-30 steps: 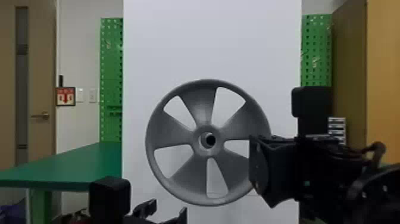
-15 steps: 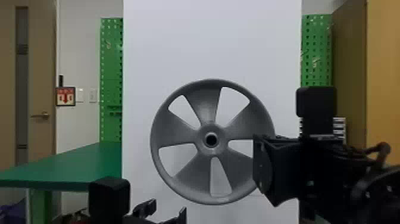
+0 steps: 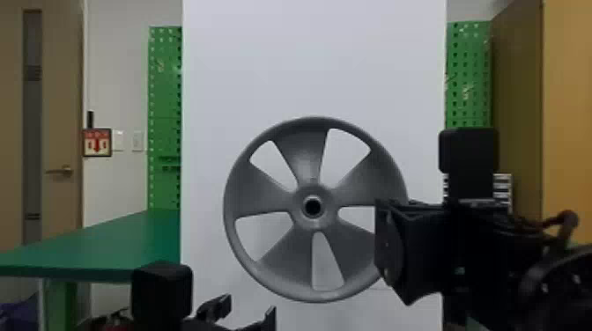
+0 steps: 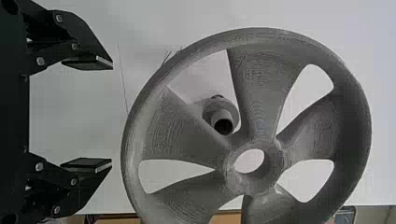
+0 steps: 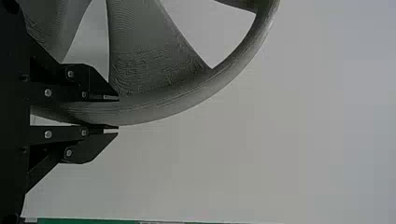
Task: Hold the wheel and insert it
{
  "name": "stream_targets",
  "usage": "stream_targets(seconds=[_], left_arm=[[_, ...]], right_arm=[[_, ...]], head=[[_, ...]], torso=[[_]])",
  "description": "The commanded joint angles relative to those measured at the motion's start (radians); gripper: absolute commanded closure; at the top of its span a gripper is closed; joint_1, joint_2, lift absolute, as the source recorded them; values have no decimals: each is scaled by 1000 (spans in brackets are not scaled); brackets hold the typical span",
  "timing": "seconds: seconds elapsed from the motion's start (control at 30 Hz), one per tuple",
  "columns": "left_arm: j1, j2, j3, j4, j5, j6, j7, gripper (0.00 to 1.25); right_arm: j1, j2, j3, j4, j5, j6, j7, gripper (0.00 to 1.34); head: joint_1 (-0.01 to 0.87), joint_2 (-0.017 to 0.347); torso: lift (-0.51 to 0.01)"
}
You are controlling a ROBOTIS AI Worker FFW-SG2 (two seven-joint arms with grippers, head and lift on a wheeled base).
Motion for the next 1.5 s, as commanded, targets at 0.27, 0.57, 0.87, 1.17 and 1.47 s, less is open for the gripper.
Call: stream_targets(seconds=[0.27,0.57,0.87,1.17,1.47], left_arm=[[0,0,0,0,0,0,0,506],[1,0,0,0,0,0,0,506],[0,0,-2,0,0,0,0,506],[0,0,-2,0,-2,0,0,506],[0,0,-2,0,-2,0,0,506]], right_arm=[[3,1,2,0,1,-3,0,1138],[4,1,0,0,3,-6,0,1138],[4,1,-2,2,8,-10,0,1138],[-3,1,6,58,9,-59,2,1138],[-22,1,26,146,9,-141,2,1138]], head=[[5,118],[5,118],[5,118],[5,118],[5,118]], torso=[[-477],[-477],[-477],[-477],[-477]])
